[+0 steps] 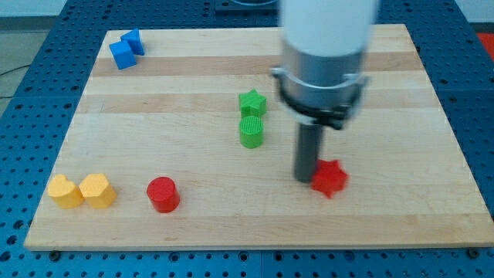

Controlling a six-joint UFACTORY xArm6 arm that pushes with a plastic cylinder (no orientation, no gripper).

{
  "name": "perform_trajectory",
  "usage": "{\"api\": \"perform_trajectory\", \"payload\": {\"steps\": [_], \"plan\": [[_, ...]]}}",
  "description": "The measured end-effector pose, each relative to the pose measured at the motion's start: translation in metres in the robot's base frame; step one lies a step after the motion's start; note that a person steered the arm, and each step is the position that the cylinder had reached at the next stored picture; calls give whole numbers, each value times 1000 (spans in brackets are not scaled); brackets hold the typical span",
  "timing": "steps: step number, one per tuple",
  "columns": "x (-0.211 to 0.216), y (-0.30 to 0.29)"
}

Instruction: Move the red circle diagonally to the green circle

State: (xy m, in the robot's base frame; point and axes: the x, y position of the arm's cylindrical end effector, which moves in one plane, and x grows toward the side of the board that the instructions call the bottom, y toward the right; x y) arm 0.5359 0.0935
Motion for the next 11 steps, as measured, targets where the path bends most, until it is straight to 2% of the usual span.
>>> {"api": "perform_trajectory", "payload": {"steps": [1,2,3,4,5,6,7,8,9,10,11], "plan": [[23,53],[63,-30],[83,-103],[63,-201],[63,-250],[34,-237],[22,-189],[-1,-177],[-28,-215],[-24,-171],[9,-49]]}}
